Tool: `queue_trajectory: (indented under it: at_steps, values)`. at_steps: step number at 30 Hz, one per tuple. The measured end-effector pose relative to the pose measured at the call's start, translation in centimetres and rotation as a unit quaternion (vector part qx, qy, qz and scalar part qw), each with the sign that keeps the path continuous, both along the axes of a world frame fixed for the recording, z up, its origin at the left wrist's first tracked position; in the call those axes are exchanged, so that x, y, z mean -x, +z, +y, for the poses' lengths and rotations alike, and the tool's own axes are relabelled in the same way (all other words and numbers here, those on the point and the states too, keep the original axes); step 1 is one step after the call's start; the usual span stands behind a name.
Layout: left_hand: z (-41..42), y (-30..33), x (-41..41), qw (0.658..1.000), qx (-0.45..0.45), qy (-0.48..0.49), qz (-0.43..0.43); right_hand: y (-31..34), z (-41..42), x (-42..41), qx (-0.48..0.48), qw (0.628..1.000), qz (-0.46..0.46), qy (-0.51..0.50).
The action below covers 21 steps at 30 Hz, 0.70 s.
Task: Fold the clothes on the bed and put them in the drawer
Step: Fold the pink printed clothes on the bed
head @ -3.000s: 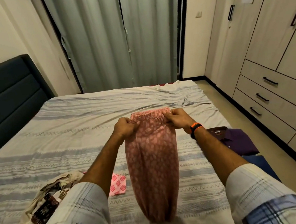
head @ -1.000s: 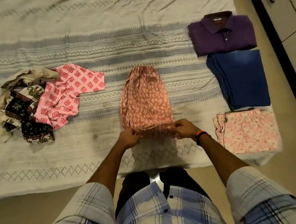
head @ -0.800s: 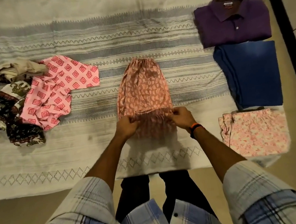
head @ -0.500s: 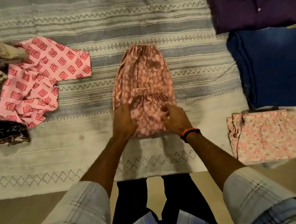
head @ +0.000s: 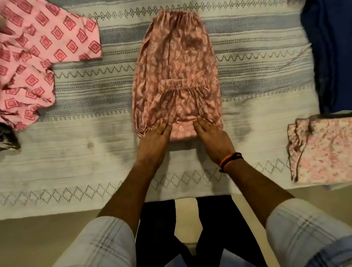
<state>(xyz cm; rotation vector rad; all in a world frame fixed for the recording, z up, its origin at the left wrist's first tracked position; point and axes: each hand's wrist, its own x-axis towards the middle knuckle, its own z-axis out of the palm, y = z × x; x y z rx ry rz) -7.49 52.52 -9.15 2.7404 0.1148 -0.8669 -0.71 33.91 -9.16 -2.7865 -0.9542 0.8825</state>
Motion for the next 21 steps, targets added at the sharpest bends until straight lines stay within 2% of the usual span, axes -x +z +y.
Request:
queue_trajectory:
  at_steps: [7,12,21]
  values:
    - [0.8,7.1,-0.8,1.000,-0.001,0.007,0.021,6.5,-0.2,-1.4,0.053,0.999,0.004,0.004]
    - [0.6,12.0,0.8,0.999,0.011,-0.002,0.043,11.0,-1.3,0.3,0.053,0.997,0.052,-0.004]
    - [0.3,14.2,2.4,0.994,0.048,0.021,0.091,13.9,-2.4,1.7,0.044,0.990,0.126,-0.039]
